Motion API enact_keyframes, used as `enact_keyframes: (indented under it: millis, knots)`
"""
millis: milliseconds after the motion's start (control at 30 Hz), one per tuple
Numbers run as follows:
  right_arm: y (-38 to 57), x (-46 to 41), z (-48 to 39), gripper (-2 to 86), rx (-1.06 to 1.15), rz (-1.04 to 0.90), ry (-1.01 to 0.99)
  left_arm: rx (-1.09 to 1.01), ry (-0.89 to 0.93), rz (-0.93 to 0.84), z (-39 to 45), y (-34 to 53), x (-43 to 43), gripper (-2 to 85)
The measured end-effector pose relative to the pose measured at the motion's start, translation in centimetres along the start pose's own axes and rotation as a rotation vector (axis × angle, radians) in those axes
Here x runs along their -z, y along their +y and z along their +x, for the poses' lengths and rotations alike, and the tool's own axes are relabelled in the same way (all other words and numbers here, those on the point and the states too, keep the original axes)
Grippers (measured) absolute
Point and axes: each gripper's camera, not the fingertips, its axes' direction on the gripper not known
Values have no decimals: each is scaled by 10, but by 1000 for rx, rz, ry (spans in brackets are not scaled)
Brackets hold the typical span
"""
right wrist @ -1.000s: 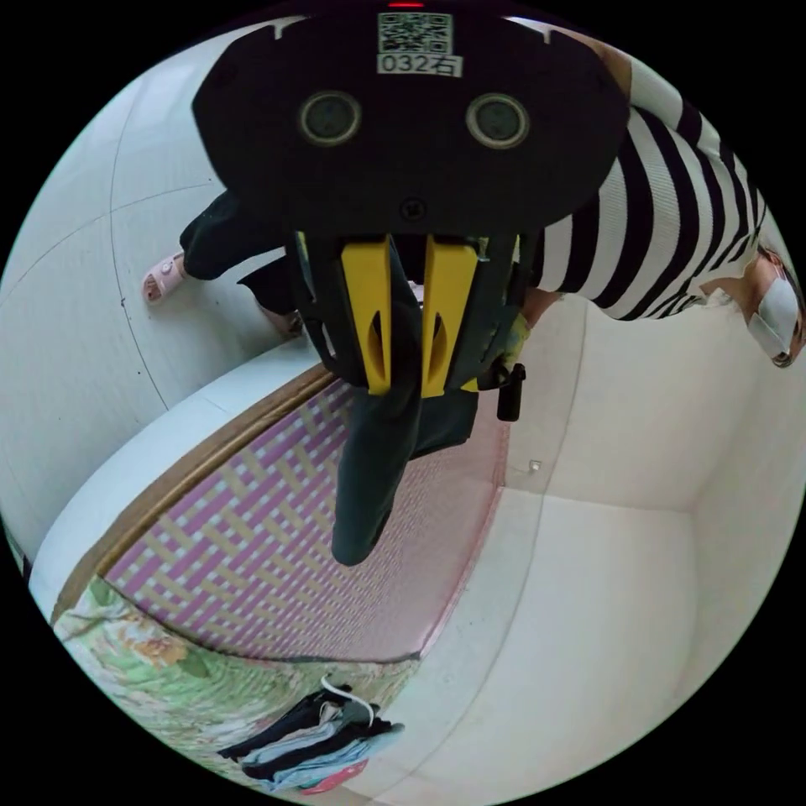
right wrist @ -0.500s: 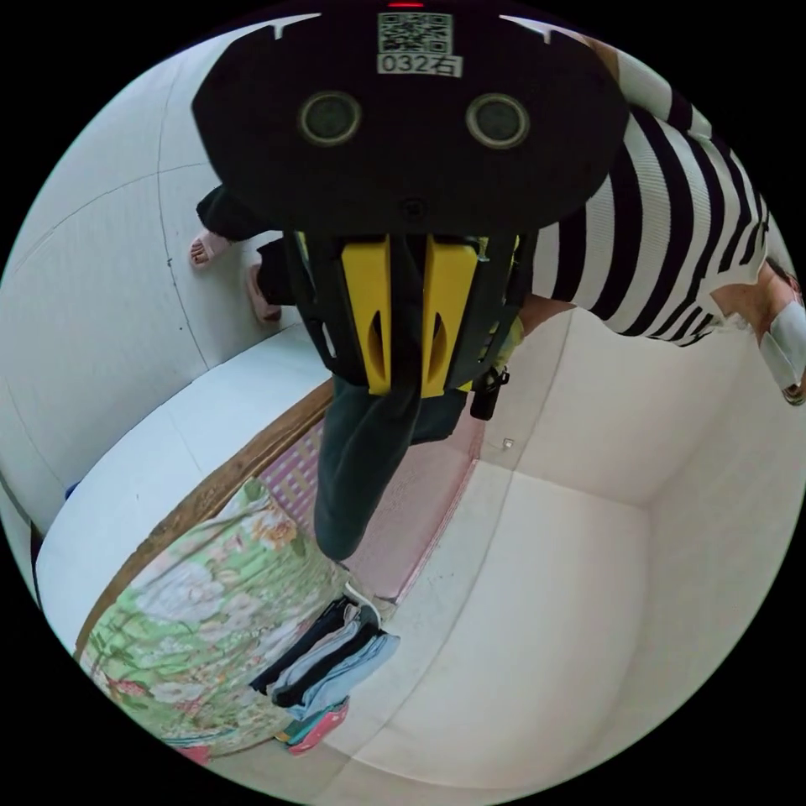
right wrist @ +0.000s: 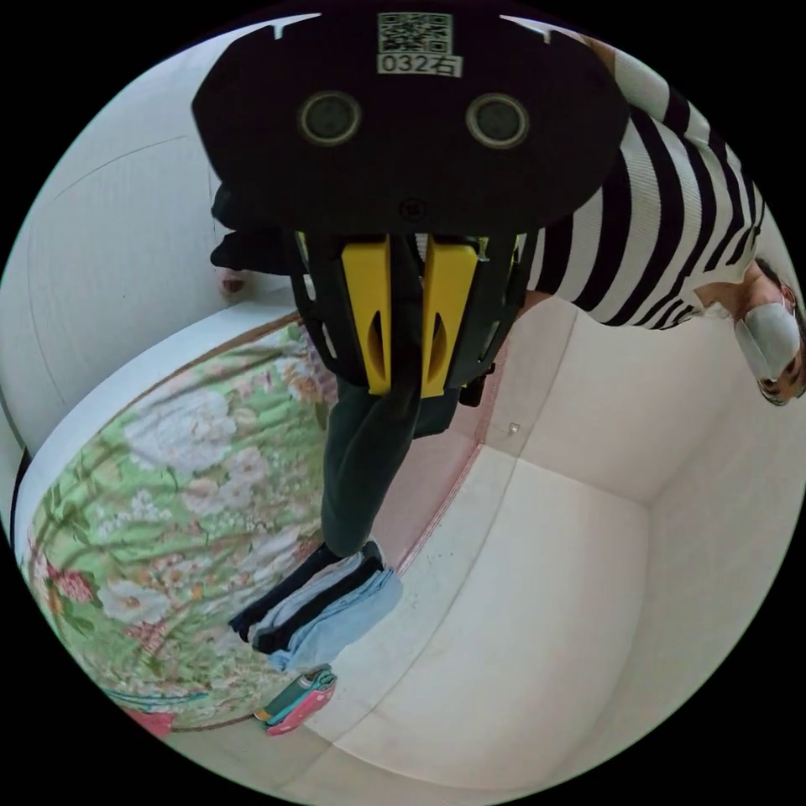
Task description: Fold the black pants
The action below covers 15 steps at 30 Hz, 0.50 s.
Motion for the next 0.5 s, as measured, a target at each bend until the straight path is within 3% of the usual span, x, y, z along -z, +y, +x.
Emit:
enact_keyframes:
  millis: [500]
  knots:
    - [-291,28,85,53,127,-163,-136,2,-90,324,39,-115,-23,53]
